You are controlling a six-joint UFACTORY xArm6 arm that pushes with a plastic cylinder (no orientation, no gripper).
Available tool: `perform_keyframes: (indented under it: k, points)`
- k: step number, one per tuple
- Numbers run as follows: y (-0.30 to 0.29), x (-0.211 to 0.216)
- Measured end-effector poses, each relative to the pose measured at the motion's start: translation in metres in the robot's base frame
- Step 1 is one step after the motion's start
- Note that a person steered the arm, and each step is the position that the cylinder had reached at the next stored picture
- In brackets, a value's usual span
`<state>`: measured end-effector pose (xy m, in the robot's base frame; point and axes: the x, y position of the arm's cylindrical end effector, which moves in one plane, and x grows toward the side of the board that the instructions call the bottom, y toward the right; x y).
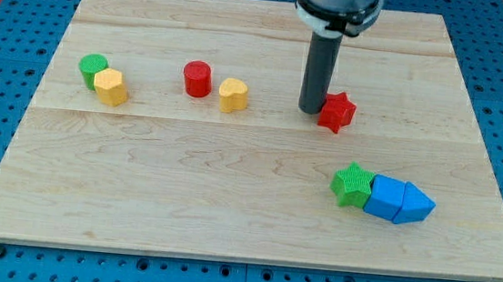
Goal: Move the red star close to blue blocks
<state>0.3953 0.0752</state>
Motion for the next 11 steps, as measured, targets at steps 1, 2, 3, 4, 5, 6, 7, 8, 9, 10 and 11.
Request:
perform_keyframes:
  k: [1, 2, 3, 4, 5, 6, 7, 8, 9, 10, 11]
  points:
    - [0.052, 0.015]
    - [0.084, 0.036]
    - [0.094, -0.004]
    - [0.136, 0.017]
    - [0.138, 0.059]
    - [0.136, 0.065]
    - [0.137, 0.045]
    - [0.123, 0.048]
    - [0.123, 0.066]
    - [0.124, 0.054]
    - [0.125, 0.020]
